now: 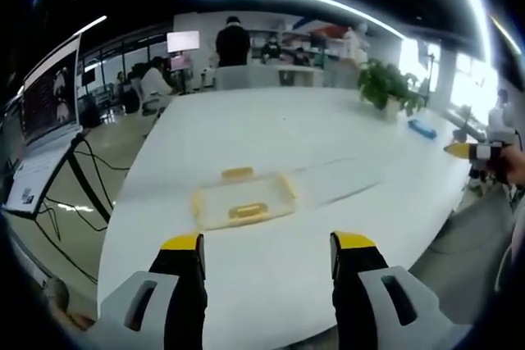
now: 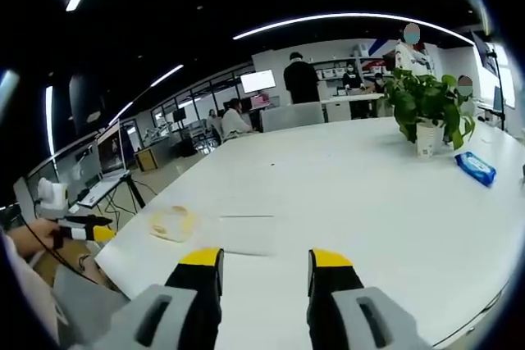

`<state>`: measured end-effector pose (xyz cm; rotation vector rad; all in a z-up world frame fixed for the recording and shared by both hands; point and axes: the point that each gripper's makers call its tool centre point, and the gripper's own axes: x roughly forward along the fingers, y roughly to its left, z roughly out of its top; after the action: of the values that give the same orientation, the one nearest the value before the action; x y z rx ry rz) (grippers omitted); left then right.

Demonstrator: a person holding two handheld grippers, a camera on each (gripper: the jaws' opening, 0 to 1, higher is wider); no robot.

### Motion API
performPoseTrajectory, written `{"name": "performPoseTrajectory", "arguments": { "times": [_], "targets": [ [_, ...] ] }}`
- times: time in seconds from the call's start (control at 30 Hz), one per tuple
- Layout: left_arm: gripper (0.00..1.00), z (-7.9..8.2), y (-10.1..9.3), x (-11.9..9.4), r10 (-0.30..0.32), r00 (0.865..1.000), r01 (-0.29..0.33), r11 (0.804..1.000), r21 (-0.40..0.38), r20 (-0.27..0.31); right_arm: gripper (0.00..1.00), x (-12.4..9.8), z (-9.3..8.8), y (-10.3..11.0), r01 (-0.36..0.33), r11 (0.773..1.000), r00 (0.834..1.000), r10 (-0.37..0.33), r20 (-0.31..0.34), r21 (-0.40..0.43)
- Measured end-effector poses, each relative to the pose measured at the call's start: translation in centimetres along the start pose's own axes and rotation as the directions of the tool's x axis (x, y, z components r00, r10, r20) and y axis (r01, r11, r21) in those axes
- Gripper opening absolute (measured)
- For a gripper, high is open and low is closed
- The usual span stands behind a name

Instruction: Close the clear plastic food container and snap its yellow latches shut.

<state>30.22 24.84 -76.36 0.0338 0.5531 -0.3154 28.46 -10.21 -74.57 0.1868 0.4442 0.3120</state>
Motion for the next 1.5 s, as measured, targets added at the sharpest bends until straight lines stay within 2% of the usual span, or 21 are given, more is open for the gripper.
{"name": "performPoseTrajectory", "arguments": {
  "times": [0.37, 0.93, 1.5],
  "targets": [
    [0.58, 0.0, 0.8, -0.5, 0.035, 0.999, -0.035, 0.999, -0.002, 0.008, 0.39, 0.4, 0.4, 0.4, -0.018, 1.0, 1.0, 0.018, -0.006, -0.016],
    [0.58, -0.3, 1.5, -0.4, 0.047, 0.999, -0.047, 0.999, -0.016, -0.004, 0.38, 0.9, 0.2, 0.7, -0.021, 1.0, 1.0, 0.021, -0.02, -0.008],
    [0.58, 0.6, 2.2, 1.1, 0.044, 0.999, -0.044, 0.999, -0.02, -0.007, 0.38, 2.2, 0.7, 0.3, -0.008, 1.0, 1.0, 0.008, -0.029, -0.006]
  ]
}}
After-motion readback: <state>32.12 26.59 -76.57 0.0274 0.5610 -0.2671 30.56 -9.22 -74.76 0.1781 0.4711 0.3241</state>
